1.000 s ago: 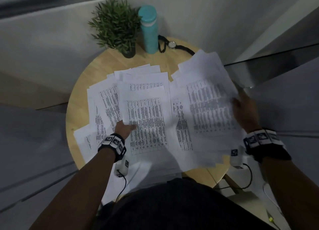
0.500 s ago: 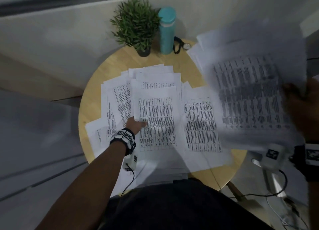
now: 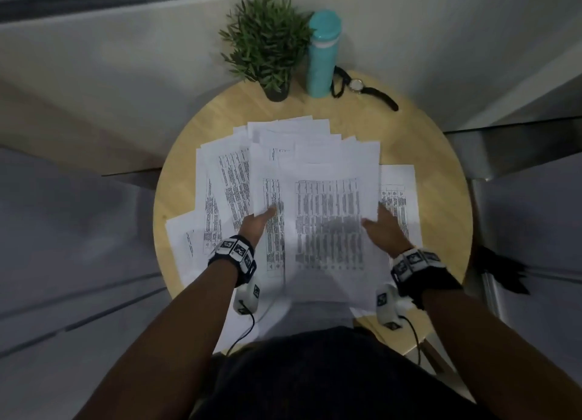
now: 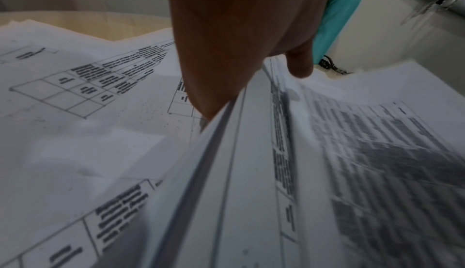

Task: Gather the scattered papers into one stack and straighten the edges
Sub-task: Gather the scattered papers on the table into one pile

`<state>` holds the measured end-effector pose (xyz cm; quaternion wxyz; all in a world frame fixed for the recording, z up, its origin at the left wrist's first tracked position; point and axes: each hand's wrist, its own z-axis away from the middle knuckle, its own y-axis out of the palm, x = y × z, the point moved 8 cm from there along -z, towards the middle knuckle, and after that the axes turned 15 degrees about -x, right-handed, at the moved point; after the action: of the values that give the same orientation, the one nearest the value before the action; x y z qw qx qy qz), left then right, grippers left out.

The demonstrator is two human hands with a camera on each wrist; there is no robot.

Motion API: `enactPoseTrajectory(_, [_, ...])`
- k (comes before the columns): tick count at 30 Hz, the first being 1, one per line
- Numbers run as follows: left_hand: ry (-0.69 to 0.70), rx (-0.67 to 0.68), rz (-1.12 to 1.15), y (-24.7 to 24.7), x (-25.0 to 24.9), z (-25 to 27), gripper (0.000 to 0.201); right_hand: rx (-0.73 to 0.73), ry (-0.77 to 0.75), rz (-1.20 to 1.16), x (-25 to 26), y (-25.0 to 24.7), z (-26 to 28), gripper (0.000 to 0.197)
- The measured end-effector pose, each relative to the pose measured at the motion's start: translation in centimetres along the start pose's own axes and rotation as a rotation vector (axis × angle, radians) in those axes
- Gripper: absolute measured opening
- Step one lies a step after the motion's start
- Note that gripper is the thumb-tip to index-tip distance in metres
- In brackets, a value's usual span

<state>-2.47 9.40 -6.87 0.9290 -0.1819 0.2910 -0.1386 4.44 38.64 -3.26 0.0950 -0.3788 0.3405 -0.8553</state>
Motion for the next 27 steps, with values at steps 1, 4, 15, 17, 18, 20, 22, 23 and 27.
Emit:
enactPoseTrajectory(1, [-0.009,-0.010,-0.001,0.1,0.3,-0.3,0.076,0.012,0.009,0.009,0.2,1.3,0.3,0.043])
enactPoseTrajectory(4, [-0.027,-0.039,-0.013,0.3,1.0,-0.6,0.072,0.096,-0.035,0.052,1.6,5.5,1.0,0.046])
enactPoseTrajectory(15, [0.018,-0.180,-0.065,-5.5,2.9,-3.9,0.096,-0.365,0.120,0.209,-3.6,-1.4,-1.5,0.044])
enactPoseTrajectory(17, [-0.001,-0.242,-0.079,-8.0,3.7,-4.6,0.103,-0.376,0.292,0.271,-6.6,-4.0,-1.5,0.060])
enactPoseTrajectory(18, [0.001,-0.267,-0.090,-9.0,3.8,-4.5,0.100,-0.339,0.336,0.298,-7.6,-4.9,-1.3,0.071])
enactPoseTrajectory(20, [-0.002,-0.309,-0.132,-10.4,4.3,-4.5,0.090,-0.275,0.305,0.330,-8.7,-4.9,-1.7,0.089])
enactPoseTrajectory(22, [-0.009,-0.324,-0.154,-10.9,4.9,-4.6,0.093,-0.244,0.218,0.260,-7.8,-4.1,-2.0,0.094])
enactPoseTrajectory(23, [-0.010,-0.328,-0.147,-10.9,5.1,-4.6,0.095,-0.237,0.172,0.194,-7.2,-3.6,-2.2,0.091])
enactPoseTrajectory(27, [-0.015,-0.302,-0.105,-9.8,5.1,-4.3,0.095,-0.163,0.105,0.174,-5.8,-2.5,-3.1,0.036])
